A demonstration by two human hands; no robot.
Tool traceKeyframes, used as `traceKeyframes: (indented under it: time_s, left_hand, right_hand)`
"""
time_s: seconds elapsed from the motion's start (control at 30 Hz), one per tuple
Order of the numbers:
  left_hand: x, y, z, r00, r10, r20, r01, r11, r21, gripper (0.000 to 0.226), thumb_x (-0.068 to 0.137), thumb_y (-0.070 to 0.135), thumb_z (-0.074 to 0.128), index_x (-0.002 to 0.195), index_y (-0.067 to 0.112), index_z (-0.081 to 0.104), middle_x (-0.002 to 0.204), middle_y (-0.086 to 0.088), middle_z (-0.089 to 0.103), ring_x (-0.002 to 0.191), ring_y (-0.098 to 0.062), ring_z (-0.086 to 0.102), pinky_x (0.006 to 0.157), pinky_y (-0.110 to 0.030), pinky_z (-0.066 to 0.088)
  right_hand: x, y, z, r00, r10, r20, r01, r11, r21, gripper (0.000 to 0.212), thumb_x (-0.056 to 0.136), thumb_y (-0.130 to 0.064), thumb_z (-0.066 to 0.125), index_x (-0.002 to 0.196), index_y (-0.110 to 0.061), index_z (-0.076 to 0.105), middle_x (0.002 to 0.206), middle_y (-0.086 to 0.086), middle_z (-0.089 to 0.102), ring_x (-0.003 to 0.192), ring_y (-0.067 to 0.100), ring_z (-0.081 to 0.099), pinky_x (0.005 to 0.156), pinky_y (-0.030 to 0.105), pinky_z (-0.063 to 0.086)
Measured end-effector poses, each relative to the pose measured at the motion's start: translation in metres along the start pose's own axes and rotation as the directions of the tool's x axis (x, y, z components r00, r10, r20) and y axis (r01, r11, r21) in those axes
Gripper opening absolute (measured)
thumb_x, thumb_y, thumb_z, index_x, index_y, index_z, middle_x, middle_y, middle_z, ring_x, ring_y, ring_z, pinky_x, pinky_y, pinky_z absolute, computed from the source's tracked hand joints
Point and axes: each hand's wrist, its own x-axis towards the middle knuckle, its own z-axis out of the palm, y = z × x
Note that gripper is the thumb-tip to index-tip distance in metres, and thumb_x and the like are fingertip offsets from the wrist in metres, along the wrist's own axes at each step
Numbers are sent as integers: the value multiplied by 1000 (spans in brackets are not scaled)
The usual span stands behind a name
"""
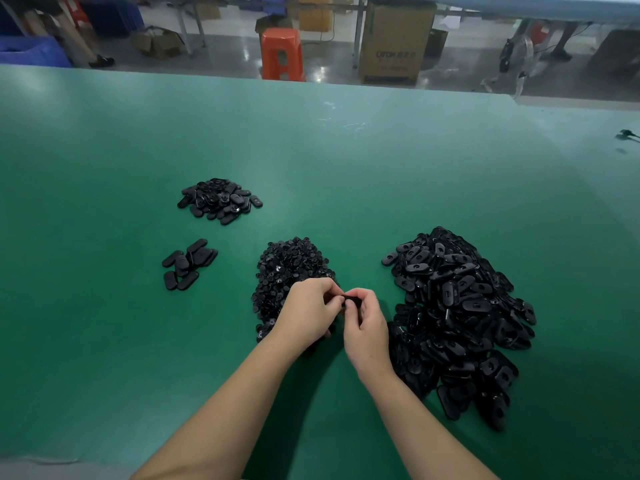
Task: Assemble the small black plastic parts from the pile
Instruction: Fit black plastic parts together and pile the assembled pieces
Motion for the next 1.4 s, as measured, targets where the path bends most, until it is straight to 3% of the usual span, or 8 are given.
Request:
traceKeyframes:
  time_s: [0.1,0.3,0.4,0.5,0.73,0.9,1.13,1.4]
  left_hand:
    - [2,0,0,1000,18,-11,-18,1000,-13,10,92,21,67,82,23,69,66,7,67,41,-7,62,42,-15,42]
    - [9,-2,-4,992,129,-15,-122,967,223,9,91,31,66,95,25,70,87,11,68,81,-9,62,77,-35,55]
    - [6,-5,-3,979,204,-27,-188,942,280,10,92,33,62,97,26,68,91,12,65,86,-10,60,79,-37,54]
    - [5,-12,-8,952,249,-178,-196,942,273,8,93,32,63,96,27,68,93,11,65,86,-10,60,77,-32,51]
    - [12,-78,-66,782,-187,-595,205,978,-37,11,96,23,66,98,17,74,91,5,73,55,-4,56,52,-19,43]
    - [-1,-130,-93,701,-280,-656,430,900,76,22,100,19,58,112,6,71,94,-9,69,76,-26,63,68,-34,47]
    - [-8,-132,-75,786,-3,-619,294,882,369,28,94,2,58,120,-2,70,116,-18,66,99,-38,60,74,-46,51]
    - [9,-129,-69,813,-104,-573,393,824,408,44,93,4,53,137,5,61,149,-16,51,114,-41,51,92,-47,43]
  right_hand:
    - [0,-1,1,1000,-5,5,5,1000,6,20,103,-13,48,103,-32,52,98,-8,64,91,11,61,83,41,52]
    - [-1,0,3,999,3,-38,0,996,89,20,104,-24,40,113,-37,52,87,-13,56,78,14,52,76,48,47]
    - [-1,-2,3,998,20,-64,-13,993,116,17,99,-42,38,110,-45,50,85,-5,60,71,14,55,72,48,48]
    - [-1,-3,3,997,6,-75,6,988,152,12,104,-36,42,111,-38,51,86,-4,64,63,13,56,64,41,50]
    - [-2,-3,2,1000,24,-19,-22,994,112,10,106,-31,46,107,-31,56,81,-5,65,58,5,54,57,29,46]
    - [-2,-3,3,1000,-3,-14,4,1000,23,8,103,-34,49,101,-34,56,80,-1,65,61,11,56,63,41,51]
    - [-2,-3,4,1000,-10,-16,10,999,-30,8,103,-28,51,98,-33,56,80,-3,65,63,14,59,62,38,52]
    - [-2,-11,3,999,16,45,-12,996,-90,14,102,-18,53,95,-30,58,78,-4,63,61,13,55,59,36,49]
